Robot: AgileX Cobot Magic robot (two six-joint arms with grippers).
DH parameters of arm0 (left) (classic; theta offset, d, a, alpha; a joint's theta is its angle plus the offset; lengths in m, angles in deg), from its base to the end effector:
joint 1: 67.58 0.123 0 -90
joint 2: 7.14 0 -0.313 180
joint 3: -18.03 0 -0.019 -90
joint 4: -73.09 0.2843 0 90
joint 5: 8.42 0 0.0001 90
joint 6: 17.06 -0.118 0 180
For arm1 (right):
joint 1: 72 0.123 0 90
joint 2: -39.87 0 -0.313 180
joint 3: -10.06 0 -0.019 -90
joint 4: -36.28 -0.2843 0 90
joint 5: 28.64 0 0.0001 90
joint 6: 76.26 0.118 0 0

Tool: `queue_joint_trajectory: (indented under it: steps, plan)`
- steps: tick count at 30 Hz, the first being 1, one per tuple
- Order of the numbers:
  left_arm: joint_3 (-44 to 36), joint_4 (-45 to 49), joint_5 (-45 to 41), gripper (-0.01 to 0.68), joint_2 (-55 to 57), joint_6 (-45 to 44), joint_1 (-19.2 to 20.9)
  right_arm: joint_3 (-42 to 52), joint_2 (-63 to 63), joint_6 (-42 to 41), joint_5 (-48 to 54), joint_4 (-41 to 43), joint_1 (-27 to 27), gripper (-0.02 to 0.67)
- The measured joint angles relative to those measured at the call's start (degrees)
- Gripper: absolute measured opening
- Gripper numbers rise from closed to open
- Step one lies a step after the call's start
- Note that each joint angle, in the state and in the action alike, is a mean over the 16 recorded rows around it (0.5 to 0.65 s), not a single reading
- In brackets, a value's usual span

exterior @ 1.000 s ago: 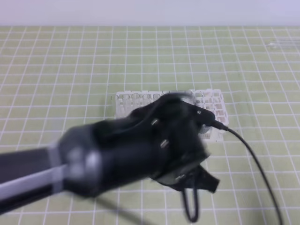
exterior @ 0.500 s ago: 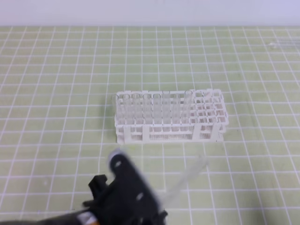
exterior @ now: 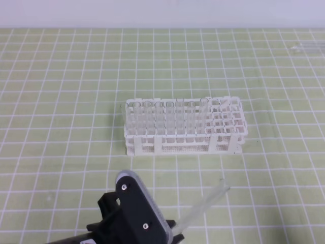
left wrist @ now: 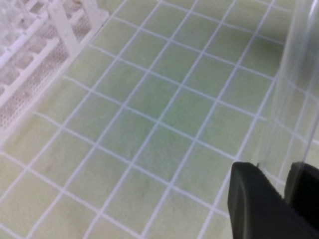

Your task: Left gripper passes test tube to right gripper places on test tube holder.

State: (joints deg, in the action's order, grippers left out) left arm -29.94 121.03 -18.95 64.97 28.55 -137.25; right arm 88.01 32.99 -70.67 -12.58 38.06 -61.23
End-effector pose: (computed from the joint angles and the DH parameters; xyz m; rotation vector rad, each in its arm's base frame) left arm 0.1028 -0.2312 0.2241 1.2575 1.8771 -0.4980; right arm 0.0852 0.0152 0.1827 -0.0998 1.7613 0.1783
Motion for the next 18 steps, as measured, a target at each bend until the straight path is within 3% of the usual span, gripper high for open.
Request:
queue_joint_trajectory:
  steps: [11, 18]
  plan:
    - [0.0, 3.43, 5.52, 0.048, 0.0, 4.11, 1.08, 0.0, 0.0, 0.08, -0.07, -1.1, 0.0, -0.017]
    - [0.01, 3.36, 5.85, 0.065, 0.1, 5.55, 1.55, 0.0, 0.0, 0.28, -0.32, -13.06, 0.0, -0.017]
